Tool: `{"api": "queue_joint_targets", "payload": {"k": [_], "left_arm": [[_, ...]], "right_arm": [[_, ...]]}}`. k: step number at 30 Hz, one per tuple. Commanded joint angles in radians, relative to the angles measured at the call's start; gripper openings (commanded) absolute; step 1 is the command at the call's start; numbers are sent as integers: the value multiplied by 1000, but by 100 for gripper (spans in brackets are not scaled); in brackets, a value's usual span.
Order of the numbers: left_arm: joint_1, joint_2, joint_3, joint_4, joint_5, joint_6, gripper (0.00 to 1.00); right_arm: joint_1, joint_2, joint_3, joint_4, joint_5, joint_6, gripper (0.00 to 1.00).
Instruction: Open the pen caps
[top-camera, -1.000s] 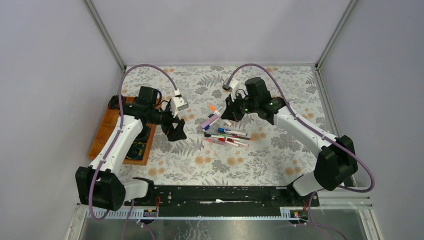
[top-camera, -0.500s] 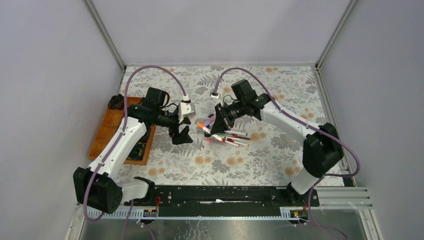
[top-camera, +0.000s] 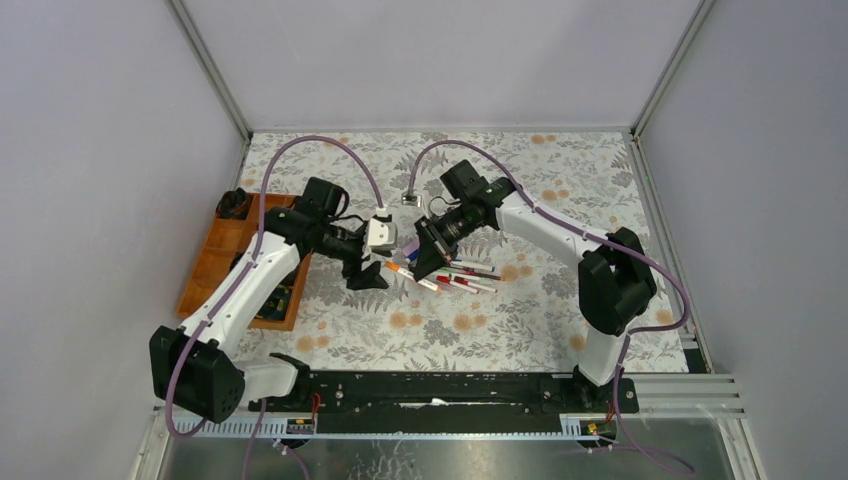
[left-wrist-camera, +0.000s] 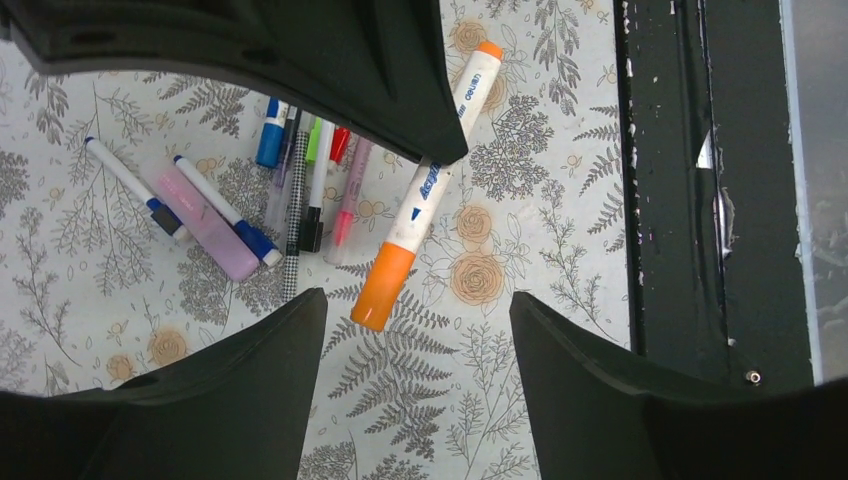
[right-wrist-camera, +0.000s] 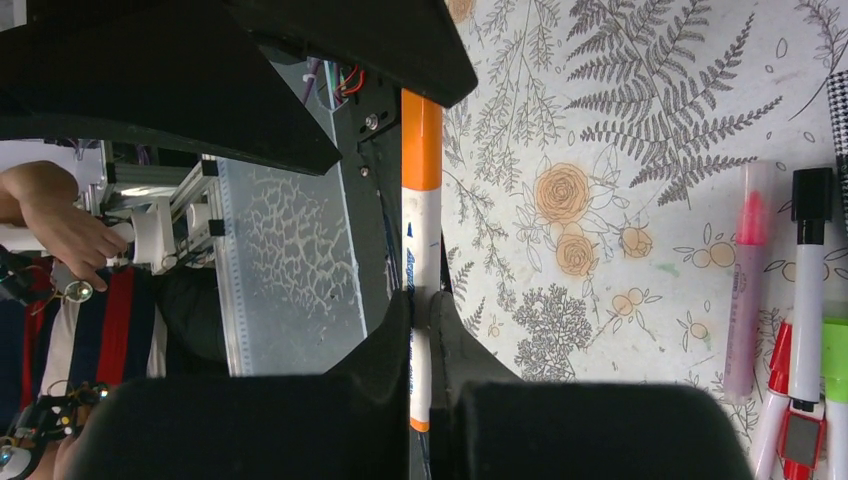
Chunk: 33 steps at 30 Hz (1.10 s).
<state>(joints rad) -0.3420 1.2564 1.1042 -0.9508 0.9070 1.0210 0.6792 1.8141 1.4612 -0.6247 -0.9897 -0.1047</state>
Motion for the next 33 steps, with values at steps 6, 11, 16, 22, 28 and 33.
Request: {"api": "queue_joint_targets", "payload": {"k": [6, 11, 16, 22, 28, 33], "left_arm": [[-51, 21, -9, -28, 18, 82, 44], [-85, 32, -30, -5, 8, 70, 34], [-104, 21, -59, 2, -31, 67, 32], [-14, -2, -92, 6, -87, 39, 53], [383, 123, 57, -266, 139, 180, 92], [463, 210, 102, -271, 98, 35, 99]], "right_arm": [[11, 30, 88, -65, -59, -13, 0], [11, 38, 100, -81, -65, -10, 0], [11, 27, 79, -84, -46, -13, 0], [12, -101, -132, 198, 308, 200, 18], [214, -354, -454, 494, 543, 126, 58], [438, -283, -439, 530, 595, 74, 59]]}}
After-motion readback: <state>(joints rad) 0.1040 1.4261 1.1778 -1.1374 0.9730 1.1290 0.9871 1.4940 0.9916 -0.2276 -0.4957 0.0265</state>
